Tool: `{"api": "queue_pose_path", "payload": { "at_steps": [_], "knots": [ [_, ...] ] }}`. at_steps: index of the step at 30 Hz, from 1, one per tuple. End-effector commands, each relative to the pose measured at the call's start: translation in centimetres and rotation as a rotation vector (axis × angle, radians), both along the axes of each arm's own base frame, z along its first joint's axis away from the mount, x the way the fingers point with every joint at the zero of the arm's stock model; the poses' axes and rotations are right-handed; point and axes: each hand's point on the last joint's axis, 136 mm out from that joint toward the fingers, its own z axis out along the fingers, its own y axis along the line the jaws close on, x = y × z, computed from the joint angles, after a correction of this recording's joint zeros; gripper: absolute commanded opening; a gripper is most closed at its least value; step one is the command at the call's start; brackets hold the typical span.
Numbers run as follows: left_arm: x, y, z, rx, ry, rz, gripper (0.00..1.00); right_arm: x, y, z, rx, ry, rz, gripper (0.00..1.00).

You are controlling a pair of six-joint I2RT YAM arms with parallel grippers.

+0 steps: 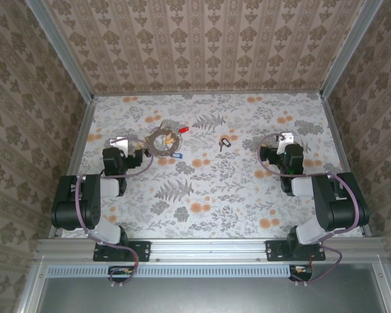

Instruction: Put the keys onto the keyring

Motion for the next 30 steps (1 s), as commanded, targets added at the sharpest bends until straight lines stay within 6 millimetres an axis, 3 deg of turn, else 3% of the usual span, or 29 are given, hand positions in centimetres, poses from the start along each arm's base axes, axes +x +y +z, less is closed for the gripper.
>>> {"api": "queue_pose_path", "payload": {
  "at_steps": [1, 15, 17, 20, 26, 28, 30],
  "knots": [
    [0.6, 0.0, 1.4, -0.018, -0.047, 0.002, 1.0, 0.4, -0.2, 0.7, 0.009, -0.026, -0.019, 1.0],
    [0.5, 0.0, 1.7, -0.019, -0.059, 0.001, 1.0, 0.2, -0.2, 1.0, 0.015, -0.037, -0.019, 1.0],
    [0.4, 0.2, 2.9, -0.012, -0.07, 0.025, 1.0, -0.3, 0.1, 2.2, 0.024, -0.062, 0.012, 1.0],
    [-0.1, 0.0, 5.4, 0.016, -0.023, 0.05, 1.0, -1.4, -0.1, 5.7, 0.038, -0.062, -0.009, 1.0],
    [-2.4, -1.8, 11.7, -0.088, 0.041, 0.028, 1.0, -5.5, -3.4, 9.6, 0.252, 0.102, -0.326, 1.0],
    [-3.3, -1.0, 13.1, -0.129, 0.074, 0.098, 1.0, -6.8, -2.1, 9.9, 0.307, 0.173, -0.271, 1.0],
    [-4.9, 2.0, 13.4, -0.239, 0.14, 0.34, 1.0, -7.4, 0.1, 9.9, 0.347, 0.206, -0.151, 1.0]
  ]
}}
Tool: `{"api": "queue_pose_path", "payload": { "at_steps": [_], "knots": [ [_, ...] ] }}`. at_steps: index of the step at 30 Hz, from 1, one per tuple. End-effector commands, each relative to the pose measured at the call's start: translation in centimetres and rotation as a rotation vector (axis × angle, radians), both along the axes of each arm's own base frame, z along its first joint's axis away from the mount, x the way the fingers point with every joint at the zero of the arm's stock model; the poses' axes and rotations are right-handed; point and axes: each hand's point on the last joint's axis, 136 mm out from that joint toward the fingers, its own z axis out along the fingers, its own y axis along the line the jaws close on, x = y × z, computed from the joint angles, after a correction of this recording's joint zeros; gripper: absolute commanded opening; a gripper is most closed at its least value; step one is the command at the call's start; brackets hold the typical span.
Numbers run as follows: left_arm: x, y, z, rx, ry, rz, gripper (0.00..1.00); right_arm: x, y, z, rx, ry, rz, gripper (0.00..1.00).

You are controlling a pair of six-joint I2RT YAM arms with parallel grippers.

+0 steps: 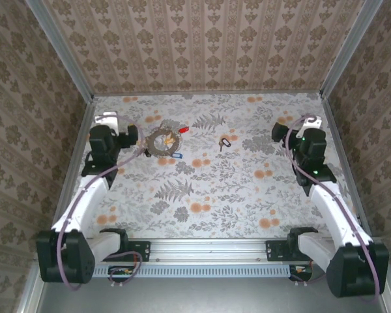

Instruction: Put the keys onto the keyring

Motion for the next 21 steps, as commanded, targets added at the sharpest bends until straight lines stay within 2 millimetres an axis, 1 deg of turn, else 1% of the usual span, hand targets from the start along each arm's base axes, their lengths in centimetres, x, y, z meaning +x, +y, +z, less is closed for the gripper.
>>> {"api": "queue_pose_path", "payload": {
  "at_steps": [1, 2, 3, 4, 5, 8, 13, 15, 17, 19, 21],
  "knots": [
    [-3.8, 3.7, -3.9, -0.194, 0.28, 0.285, 1.0, -3.6, 1.9, -6.0, 0.151, 0.286, 0.053, 1.0],
    [-3.4, 3.3, -4.0, -0.262, 0.304, 0.241, 1.0, -3.8, 2.3, -6.3, 0.18, 0.31, 0.057, 0.99],
    [-2.8, 2.3, -4.1, -0.332, 0.332, 0.18, 1.0, -4.0, 2.6, -6.7, 0.197, 0.341, 0.061, 0.97],
    [-2.5, 1.8, -4.3, -0.382, 0.354, 0.167, 1.0, -4.0, 3.1, -6.9, 0.207, 0.366, 0.073, 0.95],
    [-2.1, 1.0, -4.5, -0.428, 0.382, 0.14, 1.0, -4.0, 4.1, -7.1, 0.216, 0.392, 0.113, 0.92],
    [-0.4, -3.0, -5.3, -0.485, 0.438, -0.047, 1.0, -4.0, 7.9, -7.6, 0.236, 0.455, 0.252, 0.81],
    [0.3, -8.9, -8.0, -0.41, 0.586, -0.249, 1.0, -5.3, 13.2, -9.4, 0.211, 0.557, 0.374, 0.66],
    [0.5, -11.8, -9.3, -0.381, 0.656, -0.352, 1.0, -6.0, 15.1, -10.3, 0.224, 0.581, 0.414, 0.62],
    [0.7, -13.8, -10.7, -0.329, 0.718, -0.427, 1.0, -6.4, 16.3, -10.9, 0.218, 0.603, 0.445, 0.6],
    [1.2, -14.9, -12.1, -0.297, 0.78, -0.454, 1.0, -6.8, 17.1, -11.2, 0.198, 0.628, 0.47, 0.57],
    [1.9, -15.8, -13.8, -0.3, 0.847, -0.456, 1.0, -7.0, 17.4, -11.6, 0.165, 0.66, 0.48, 0.56]
  ]
}}
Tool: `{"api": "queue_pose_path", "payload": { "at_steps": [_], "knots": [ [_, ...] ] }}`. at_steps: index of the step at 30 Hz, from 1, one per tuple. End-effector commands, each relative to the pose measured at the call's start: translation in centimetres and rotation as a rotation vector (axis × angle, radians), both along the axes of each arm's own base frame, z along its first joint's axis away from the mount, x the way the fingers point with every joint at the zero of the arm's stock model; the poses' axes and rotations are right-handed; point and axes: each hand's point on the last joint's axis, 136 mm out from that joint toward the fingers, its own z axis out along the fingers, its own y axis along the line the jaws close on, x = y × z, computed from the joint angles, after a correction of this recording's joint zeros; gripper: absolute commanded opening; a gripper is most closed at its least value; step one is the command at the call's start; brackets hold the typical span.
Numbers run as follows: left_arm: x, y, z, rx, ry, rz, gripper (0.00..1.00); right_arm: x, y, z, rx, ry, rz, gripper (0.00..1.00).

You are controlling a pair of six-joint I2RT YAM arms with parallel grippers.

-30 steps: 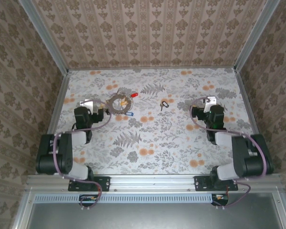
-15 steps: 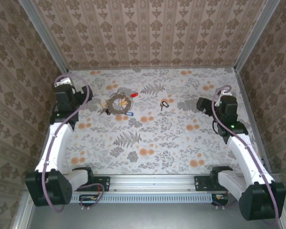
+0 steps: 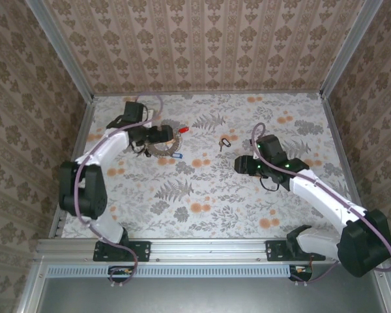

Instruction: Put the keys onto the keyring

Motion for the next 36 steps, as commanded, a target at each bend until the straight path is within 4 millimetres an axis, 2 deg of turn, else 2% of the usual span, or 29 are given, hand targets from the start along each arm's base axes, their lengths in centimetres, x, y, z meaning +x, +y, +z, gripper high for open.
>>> {"api": "queue_pose_path", "payload": {
  "at_steps": [1, 7, 14, 21, 26, 31, 33, 36],
  "knots": [
    [-0.2, -1.6, -2.0, -0.001, 0.107, -0.089, 1.0, -0.4, 0.4, 0.0, -0.034, 0.047, 0.018, 0.55],
    [0.7, -4.7, -5.4, -0.025, 0.177, -0.121, 1.0, 0.0, -0.5, 0.7, -0.117, 0.033, -0.001, 0.56],
    [-1.2, -8.0, -7.8, -0.026, 0.197, -0.22, 1.0, -0.3, -2.2, 1.2, -0.146, -0.001, -0.073, 0.57],
    [-3.1, -8.1, -10.2, 0.02, 0.255, -0.252, 1.0, 0.3, -2.4, 1.2, -0.156, -0.021, -0.097, 0.63],
    [-6.1, -8.5, -10.3, -0.002, 0.281, -0.263, 1.0, 1.4, -2.3, 1.0, -0.171, -0.003, -0.123, 0.63],
    [-12.1, -10.7, -10.1, -0.005, 0.304, -0.374, 1.0, 3.4, -1.3, 0.6, -0.141, 0.006, -0.163, 0.6],
    [-14.2, -10.9, -10.0, 0.013, 0.309, -0.413, 1.0, 4.4, -0.9, 0.3, -0.133, 0.011, -0.177, 0.54],
    [-17.3, -10.6, -10.0, 0.035, 0.324, -0.459, 1.0, 5.9, -0.2, -0.9, -0.13, 0.043, -0.186, 0.53]
  ]
}}
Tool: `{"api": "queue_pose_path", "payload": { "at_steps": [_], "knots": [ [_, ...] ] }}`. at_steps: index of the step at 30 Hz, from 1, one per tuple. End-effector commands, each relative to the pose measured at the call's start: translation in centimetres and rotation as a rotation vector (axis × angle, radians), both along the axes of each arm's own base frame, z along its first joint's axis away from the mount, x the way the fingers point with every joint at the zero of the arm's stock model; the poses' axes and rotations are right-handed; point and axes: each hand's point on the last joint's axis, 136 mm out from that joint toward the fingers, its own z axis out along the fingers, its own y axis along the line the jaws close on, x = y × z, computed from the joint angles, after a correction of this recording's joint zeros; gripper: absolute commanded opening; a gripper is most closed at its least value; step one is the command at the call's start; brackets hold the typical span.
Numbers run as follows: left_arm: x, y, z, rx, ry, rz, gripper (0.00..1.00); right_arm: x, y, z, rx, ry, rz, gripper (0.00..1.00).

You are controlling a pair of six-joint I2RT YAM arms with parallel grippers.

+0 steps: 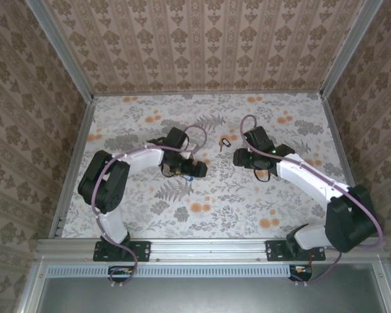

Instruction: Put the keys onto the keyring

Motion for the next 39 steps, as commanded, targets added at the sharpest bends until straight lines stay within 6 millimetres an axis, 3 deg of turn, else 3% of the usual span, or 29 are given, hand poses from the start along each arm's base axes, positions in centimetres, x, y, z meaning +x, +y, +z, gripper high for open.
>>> {"api": "queue_pose_path", "payload": {
  "at_steps": [1, 5, 9, 15, 18, 21, 25, 32, 34, 39],
  "knots": [
    [-4.7, 1.8, -1.4, 0.074, 0.103, -0.029, 1.0, 2.6, 1.0, -0.1, 0.026, -0.011, -0.04, 0.51],
    [-7.0, 2.6, -0.3, 0.053, 0.104, -0.029, 1.0, 5.3, 3.0, -2.1, 0.037, 0.043, -0.008, 0.43],
    [-8.5, 2.8, 3.6, -0.006, 0.036, -0.086, 1.0, 8.5, 4.9, -3.8, 0.037, 0.079, 0.006, 0.41],
    [-6.7, 5.7, 10.5, 0.054, -0.305, -0.109, 1.0, 12.4, 3.9, -5.6, -0.138, 0.1, -0.066, 0.46],
    [-4.3, 7.7, 12.3, 0.089, -0.449, -0.031, 1.0, 13.8, 3.8, -6.3, -0.195, 0.105, -0.091, 0.51],
    [-1.7, 9.9, 11.8, 0.121, -0.496, 0.09, 1.0, 14.7, 3.9, -7.7, -0.216, 0.135, -0.127, 0.53],
    [-0.1, 11.9, 10.2, 0.139, -0.468, 0.177, 1.0, 15.0, 4.3, -9.4, -0.262, 0.179, -0.153, 0.49],
    [0.5, 12.3, 9.7, 0.147, -0.442, 0.208, 1.0, 13.6, 3.5, -10.2, -0.362, 0.227, -0.183, 0.36],
    [0.3, 12.1, 9.5, 0.142, -0.426, 0.207, 1.0, 12.8, 3.4, -10.3, -0.354, 0.243, -0.184, 0.31],
    [0.3, 11.7, 9.2, 0.139, -0.401, 0.203, 1.0, 9.8, 2.8, -10.0, -0.313, 0.267, -0.149, 0.29]
  ]
}}
